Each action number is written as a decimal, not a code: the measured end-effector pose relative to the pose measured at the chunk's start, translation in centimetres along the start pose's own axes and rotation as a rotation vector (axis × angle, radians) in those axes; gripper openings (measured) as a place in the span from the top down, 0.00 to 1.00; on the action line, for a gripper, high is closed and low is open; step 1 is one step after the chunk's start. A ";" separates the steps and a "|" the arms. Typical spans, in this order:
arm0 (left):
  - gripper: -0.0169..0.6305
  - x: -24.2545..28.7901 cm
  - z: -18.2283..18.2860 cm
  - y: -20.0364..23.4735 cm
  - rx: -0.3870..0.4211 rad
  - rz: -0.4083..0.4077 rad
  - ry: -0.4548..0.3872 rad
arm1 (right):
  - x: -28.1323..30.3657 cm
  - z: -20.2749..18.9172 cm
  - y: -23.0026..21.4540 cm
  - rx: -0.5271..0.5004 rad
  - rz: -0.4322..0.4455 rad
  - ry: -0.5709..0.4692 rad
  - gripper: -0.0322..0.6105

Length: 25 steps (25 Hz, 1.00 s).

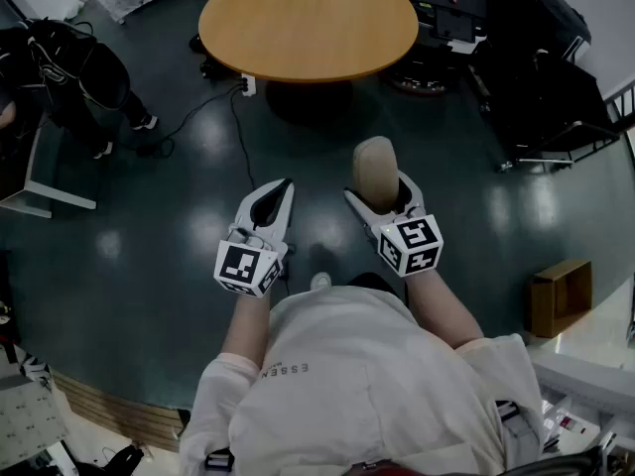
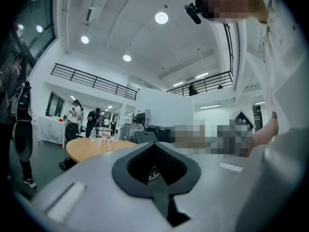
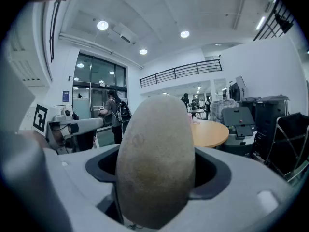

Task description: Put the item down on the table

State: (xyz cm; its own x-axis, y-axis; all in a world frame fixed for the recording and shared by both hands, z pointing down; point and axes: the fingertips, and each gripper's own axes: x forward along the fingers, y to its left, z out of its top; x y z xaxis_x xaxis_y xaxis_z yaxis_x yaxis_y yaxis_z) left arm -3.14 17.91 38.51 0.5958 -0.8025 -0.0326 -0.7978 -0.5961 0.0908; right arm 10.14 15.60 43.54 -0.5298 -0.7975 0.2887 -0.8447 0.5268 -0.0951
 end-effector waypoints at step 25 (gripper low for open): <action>0.95 0.8 -0.4 2.7 -0.045 -0.019 -0.002 | 2.2 1.3 -0.9 0.067 -0.016 -0.013 0.35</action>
State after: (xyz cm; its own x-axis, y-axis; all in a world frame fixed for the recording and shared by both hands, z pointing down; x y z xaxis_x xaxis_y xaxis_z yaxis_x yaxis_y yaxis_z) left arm -4.76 15.65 39.10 0.6103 -0.7913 -0.0368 -0.7816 -0.6091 0.1346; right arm 9.70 13.02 43.05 -0.5169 -0.8096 0.2781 -0.8559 0.4936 -0.1540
